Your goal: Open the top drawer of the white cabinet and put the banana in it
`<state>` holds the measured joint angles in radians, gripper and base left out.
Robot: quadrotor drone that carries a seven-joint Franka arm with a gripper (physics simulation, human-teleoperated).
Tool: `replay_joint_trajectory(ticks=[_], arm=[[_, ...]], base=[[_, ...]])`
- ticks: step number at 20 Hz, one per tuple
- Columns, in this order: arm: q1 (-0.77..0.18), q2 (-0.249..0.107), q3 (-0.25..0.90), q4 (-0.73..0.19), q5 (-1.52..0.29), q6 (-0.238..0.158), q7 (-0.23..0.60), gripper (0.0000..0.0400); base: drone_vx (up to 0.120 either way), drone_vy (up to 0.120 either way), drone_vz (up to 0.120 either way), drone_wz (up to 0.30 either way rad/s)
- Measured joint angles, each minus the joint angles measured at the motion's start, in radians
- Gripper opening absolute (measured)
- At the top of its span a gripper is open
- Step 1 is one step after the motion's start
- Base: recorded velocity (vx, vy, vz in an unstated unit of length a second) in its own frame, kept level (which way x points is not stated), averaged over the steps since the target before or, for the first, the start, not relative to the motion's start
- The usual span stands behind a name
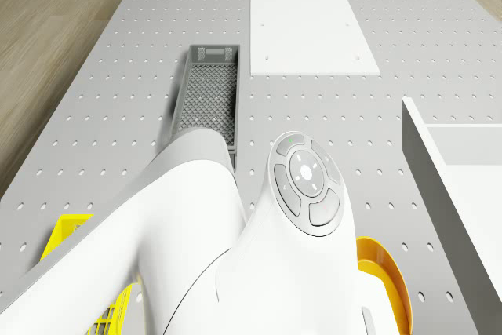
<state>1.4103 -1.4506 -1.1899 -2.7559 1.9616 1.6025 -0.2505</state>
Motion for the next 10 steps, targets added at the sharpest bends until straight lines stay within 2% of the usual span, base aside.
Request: replay_joint_trajectory(ticks=[2,10], arm=[[0.0,0.0,0.0,0.0,0.0,0.0,0.0,0.0189],[0.0,0.001,0.0,0.0,0.0,0.0,0.0,0.0189]], base=[[0.0,-0.12,0.0,0.0],[0.0,-0.12,0.12,0.0]])
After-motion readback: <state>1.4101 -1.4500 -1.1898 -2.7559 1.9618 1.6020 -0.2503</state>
